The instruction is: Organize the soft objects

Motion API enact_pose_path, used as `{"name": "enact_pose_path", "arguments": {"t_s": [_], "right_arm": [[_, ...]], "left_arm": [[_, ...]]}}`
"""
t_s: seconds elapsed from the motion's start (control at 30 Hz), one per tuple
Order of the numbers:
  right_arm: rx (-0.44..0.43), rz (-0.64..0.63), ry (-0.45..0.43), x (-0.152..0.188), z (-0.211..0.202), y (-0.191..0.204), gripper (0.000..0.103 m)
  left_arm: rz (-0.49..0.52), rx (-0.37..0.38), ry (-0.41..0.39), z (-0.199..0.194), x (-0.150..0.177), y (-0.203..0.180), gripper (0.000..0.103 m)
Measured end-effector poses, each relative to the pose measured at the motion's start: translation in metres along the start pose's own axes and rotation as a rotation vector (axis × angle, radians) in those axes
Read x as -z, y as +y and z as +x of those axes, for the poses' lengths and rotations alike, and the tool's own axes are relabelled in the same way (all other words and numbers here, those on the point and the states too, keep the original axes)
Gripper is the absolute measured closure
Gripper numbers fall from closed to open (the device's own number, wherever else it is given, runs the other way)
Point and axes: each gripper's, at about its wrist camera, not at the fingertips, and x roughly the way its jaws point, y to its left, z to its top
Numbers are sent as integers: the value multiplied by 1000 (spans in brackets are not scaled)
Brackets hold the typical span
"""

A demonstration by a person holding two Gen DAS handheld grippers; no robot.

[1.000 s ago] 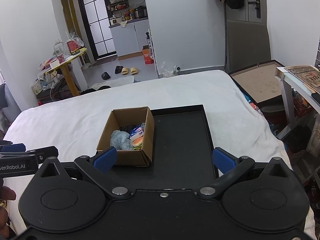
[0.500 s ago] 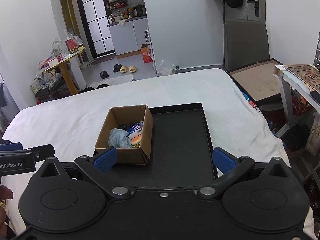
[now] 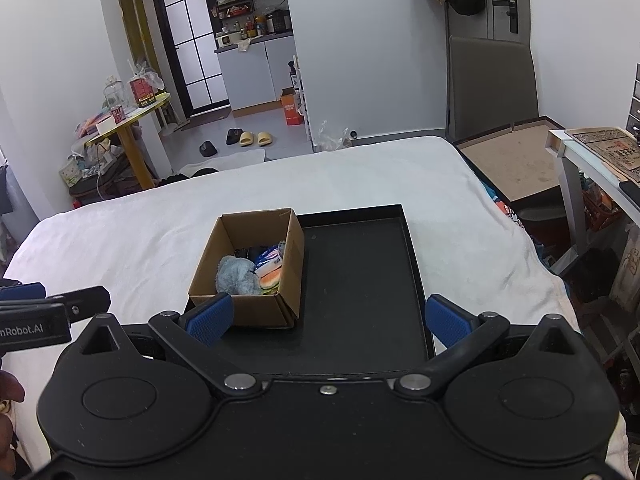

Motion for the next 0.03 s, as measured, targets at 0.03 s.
{"name": "enact_pose_path", "arguments": {"t_s": [0.03], "right_arm": [[0, 0, 2, 0, 1, 0, 0]], "left_arm": [[1, 2, -1, 0, 0, 1, 2]]}}
